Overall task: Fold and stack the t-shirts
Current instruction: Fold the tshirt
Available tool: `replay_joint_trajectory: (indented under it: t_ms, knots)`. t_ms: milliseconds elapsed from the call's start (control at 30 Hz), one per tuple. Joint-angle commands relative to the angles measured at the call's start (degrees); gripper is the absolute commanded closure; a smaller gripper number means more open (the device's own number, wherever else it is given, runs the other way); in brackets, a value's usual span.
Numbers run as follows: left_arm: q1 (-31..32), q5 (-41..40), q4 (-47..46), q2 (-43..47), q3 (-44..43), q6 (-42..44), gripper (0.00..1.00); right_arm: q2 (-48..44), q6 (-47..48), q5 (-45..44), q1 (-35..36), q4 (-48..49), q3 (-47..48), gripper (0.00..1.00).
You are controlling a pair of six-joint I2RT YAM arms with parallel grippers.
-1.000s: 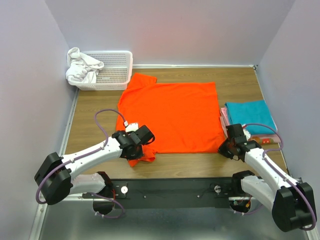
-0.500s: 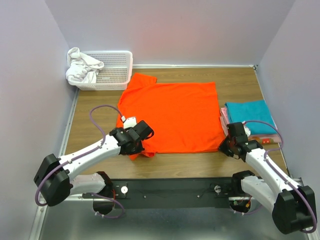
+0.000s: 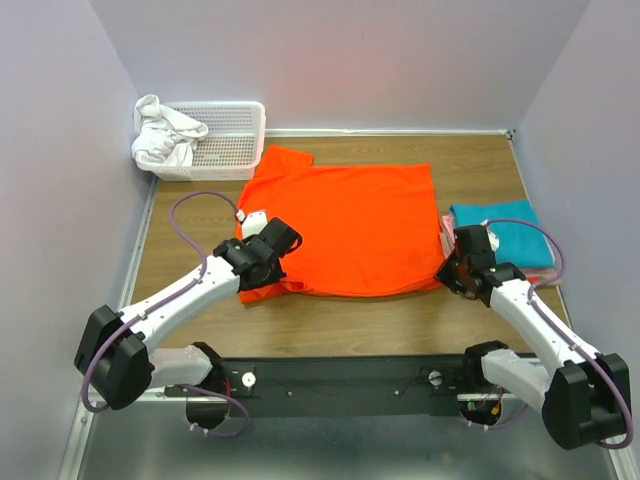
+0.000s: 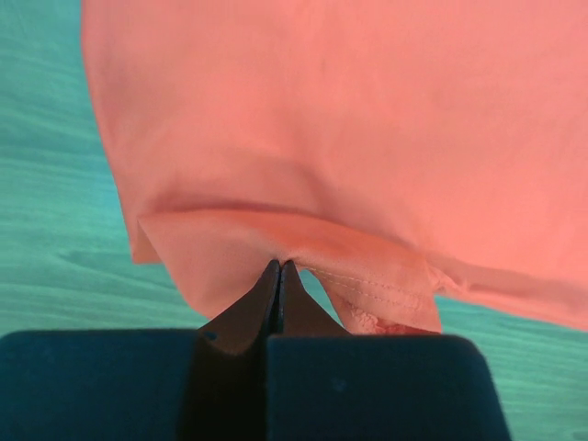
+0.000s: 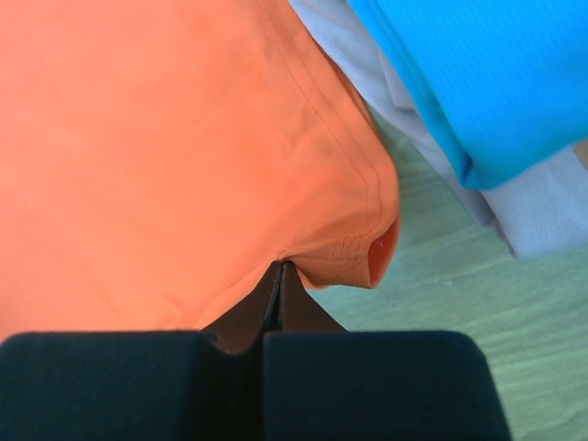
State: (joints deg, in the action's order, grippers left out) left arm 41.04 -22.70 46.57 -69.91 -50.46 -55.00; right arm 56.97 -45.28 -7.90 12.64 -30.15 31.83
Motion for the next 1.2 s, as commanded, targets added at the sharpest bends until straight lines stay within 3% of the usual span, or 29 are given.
replay_joint_trajectory:
  t_ms: [0,600,1167]
  knots:
    - [-2.8,-3.7,-3.3,-1.1,-2.9,4.6,1.0,2.7,1.9,-2.0,0.0,4.6,3.0,1.0]
    - [-6.2,-10.9,-8.3,-17.6,-15.5,12.9,1.0,12.1,5.9,-6.2,0.0,10.9,10.3,1.0]
    - [-8.3,-14.6,-8.9,-25.6,-23.5,16.7,1.0,20.6,7.6,-7.0,-0.1,13.5,15.1,1.0]
